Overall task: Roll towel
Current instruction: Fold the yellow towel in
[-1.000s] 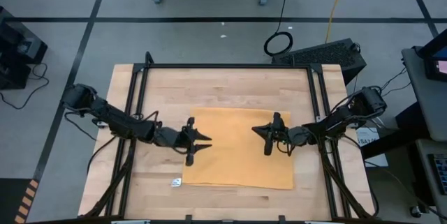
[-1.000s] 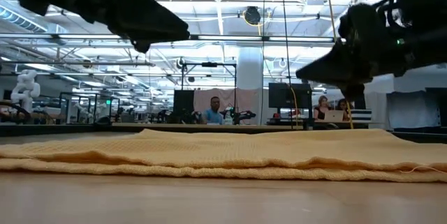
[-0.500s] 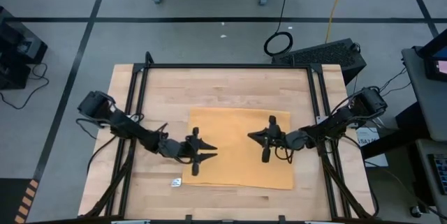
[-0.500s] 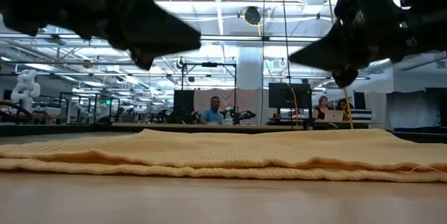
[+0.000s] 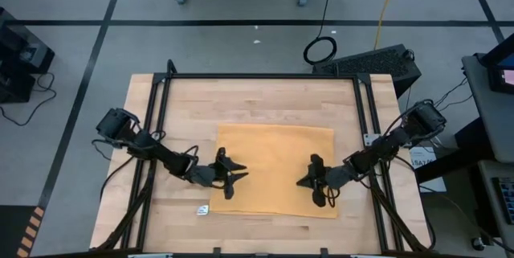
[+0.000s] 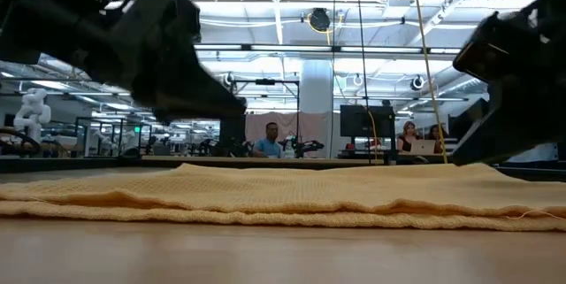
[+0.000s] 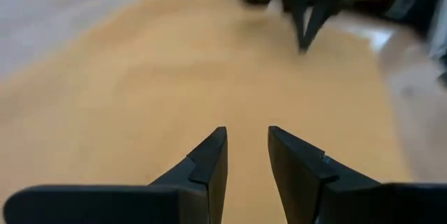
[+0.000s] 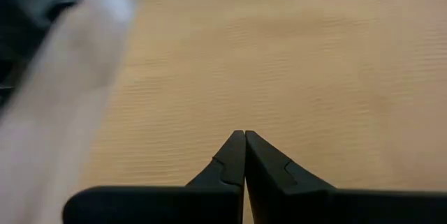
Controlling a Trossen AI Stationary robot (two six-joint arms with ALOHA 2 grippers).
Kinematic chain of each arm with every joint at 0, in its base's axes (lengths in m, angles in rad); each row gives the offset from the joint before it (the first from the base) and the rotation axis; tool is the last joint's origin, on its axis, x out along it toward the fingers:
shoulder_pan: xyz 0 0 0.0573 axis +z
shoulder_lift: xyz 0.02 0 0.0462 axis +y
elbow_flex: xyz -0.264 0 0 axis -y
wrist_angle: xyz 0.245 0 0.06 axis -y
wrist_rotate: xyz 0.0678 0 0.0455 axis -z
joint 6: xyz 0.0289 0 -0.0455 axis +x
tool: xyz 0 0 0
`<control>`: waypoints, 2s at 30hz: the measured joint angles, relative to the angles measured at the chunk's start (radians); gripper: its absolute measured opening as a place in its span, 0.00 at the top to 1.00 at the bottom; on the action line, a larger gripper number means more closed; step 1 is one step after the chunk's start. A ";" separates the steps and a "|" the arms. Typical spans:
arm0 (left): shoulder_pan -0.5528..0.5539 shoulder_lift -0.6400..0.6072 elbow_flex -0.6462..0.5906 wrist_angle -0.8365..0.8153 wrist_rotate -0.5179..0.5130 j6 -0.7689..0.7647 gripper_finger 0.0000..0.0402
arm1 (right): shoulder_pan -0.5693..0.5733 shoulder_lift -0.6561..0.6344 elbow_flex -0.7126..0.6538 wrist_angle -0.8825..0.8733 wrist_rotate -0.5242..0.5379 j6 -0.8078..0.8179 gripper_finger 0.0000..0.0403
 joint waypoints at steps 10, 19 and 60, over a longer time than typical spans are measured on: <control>-0.004 0.000 0.000 -0.174 -0.051 -0.176 0.72 | 0.075 0.000 0.000 -0.010 0.495 0.008 1.00; -0.002 0.010 0.000 -0.337 -0.020 -0.191 0.72 | 0.075 0.000 0.000 -0.138 0.301 0.103 1.00; -0.013 -0.162 0.009 -0.564 0.109 -0.331 0.72 | -0.040 -0.261 0.024 -0.429 0.085 0.057 1.00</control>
